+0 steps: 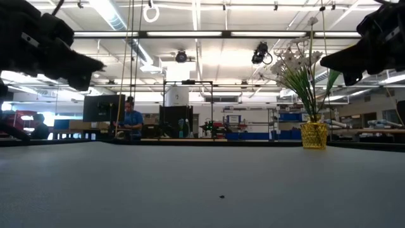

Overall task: Sort flowers into vase by color
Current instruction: Return to Home Position

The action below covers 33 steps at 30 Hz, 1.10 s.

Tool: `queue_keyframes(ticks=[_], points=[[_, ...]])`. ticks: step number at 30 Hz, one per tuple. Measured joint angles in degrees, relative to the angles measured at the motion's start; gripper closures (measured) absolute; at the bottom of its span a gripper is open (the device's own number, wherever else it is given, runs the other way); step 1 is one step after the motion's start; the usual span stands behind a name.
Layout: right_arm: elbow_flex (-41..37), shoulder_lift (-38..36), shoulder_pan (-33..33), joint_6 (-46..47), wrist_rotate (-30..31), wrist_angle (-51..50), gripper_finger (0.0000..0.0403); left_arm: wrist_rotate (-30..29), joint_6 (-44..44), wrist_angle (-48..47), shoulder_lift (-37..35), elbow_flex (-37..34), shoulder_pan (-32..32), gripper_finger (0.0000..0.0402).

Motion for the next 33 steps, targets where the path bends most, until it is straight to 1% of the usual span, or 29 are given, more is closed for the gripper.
queue_keyframes(ticks=[4,8,33], points=[[-0.81,-0.05,0.00,0.00,-0.36,2.97,0.0356,-0.04,-0.02,0.04,-4.59,0.00,-0.10,0.0381],[-3.36,-0.05,-0.08,0.04,-0.41,10.66,0.0355,-0.02,-0.02,1.86,-4.63,0.00,-0.11,0.0381],[-3.34,-0.04,-0.26,0.23,-0.43,11.63,0.0357,-0.13,-0.04,2.27,-4.70,-0.04,-0.18,0.0381]])
